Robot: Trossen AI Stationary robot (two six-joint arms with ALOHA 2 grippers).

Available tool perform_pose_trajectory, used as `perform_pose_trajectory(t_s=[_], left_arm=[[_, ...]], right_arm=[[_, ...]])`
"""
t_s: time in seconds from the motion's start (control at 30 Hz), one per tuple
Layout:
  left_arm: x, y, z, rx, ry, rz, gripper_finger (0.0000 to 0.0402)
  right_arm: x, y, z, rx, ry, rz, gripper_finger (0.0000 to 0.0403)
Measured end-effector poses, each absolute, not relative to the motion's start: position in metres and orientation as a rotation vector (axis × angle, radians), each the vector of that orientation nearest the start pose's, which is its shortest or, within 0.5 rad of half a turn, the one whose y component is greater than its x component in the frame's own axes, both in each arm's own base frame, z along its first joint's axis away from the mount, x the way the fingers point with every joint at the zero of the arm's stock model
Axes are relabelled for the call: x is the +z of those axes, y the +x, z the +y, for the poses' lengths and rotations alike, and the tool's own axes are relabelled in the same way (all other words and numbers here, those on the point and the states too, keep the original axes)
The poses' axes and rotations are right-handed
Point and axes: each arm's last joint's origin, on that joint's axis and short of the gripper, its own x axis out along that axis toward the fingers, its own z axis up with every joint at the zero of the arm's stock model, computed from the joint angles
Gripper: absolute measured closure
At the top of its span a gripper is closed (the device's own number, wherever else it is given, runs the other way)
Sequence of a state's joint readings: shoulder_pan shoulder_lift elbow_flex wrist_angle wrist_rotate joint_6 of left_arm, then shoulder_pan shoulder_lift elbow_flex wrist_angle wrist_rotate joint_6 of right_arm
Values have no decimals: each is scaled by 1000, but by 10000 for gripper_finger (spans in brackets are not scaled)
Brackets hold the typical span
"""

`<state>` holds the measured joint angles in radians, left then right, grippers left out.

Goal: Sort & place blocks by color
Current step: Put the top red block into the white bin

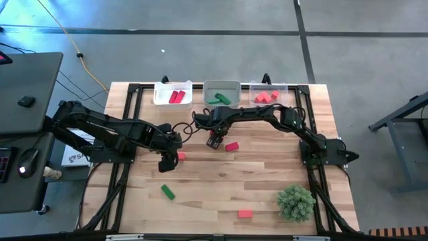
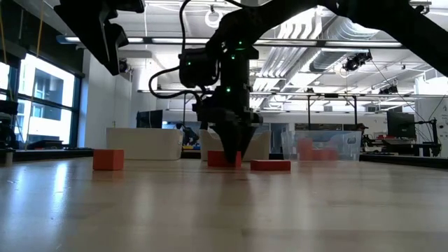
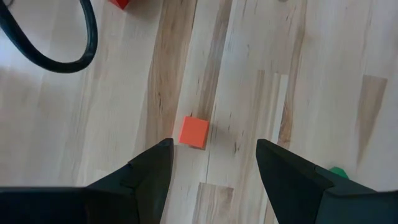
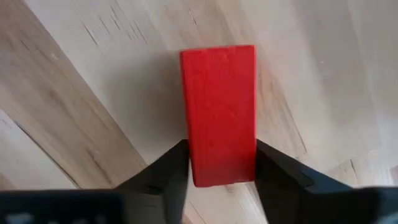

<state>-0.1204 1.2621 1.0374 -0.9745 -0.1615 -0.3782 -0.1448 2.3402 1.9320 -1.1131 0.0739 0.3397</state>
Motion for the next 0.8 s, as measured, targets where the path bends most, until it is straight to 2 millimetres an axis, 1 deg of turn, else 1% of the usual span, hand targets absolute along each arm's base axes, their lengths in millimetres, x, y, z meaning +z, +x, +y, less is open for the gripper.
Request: perform_pose_trajectory(t_s=[0.1,0.27,0.43,0.63,0.8], left_arm=[[269,226,-22,259,-160,1158,181],[269,226,-19,274,-168,1156,181],[269,227,-9,306,-183,1154,181],[269,227,6,340,-180,1157,181],[269,226,22,382,-193,1156,181]], right_arm=[[155,452,-68,-417,335,1482,294],[155,452,-68,-387,316,1487,297],[160,452,-65,-313,306,1496,297],[178,459,-66,-279,256,1451,297],[203,465,-71,-265,205,1389,297]])
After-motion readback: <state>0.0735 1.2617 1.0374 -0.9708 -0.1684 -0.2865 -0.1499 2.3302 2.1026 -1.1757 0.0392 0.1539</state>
